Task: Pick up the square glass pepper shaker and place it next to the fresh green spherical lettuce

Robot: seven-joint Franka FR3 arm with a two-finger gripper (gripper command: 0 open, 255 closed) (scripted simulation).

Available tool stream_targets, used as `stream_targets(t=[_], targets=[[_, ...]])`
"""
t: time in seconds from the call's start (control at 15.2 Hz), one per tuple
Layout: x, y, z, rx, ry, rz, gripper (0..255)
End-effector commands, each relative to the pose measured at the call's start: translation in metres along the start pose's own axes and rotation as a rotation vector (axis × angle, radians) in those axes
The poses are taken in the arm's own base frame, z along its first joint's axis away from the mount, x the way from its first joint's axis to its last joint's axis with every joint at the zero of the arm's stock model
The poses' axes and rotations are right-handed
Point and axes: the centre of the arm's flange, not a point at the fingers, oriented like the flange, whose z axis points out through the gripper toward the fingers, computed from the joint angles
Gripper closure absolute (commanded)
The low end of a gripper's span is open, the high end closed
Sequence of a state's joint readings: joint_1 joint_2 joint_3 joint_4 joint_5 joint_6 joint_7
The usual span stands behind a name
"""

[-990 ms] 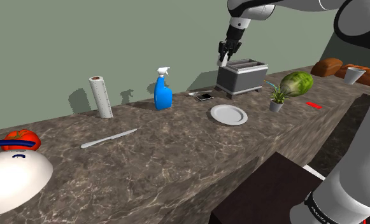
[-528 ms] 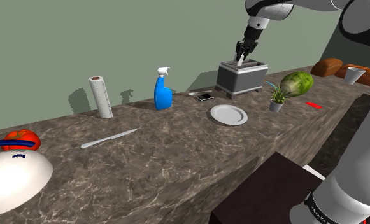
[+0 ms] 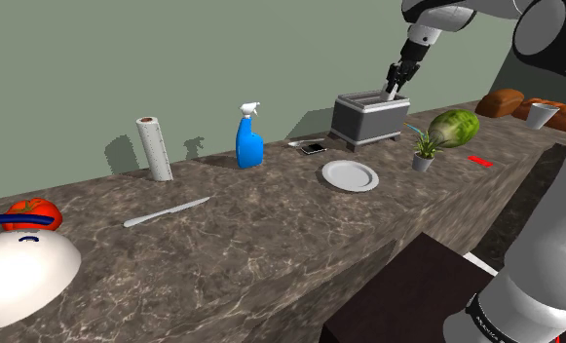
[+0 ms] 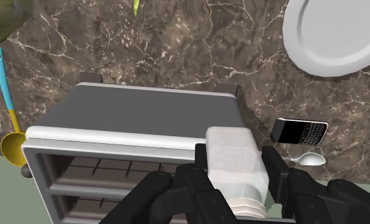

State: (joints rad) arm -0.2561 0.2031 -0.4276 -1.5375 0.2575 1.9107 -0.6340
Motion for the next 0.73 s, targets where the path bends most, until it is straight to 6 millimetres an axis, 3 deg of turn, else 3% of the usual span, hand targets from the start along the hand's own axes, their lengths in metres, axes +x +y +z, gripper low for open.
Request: stream_targets(t=[0.0,0.66], targets=[[-0.009,0.025,-0.003,0.0,0.0,-0.002,255],[-0.054,0.149,-0.018,0.0,0.0,-0.002,255]])
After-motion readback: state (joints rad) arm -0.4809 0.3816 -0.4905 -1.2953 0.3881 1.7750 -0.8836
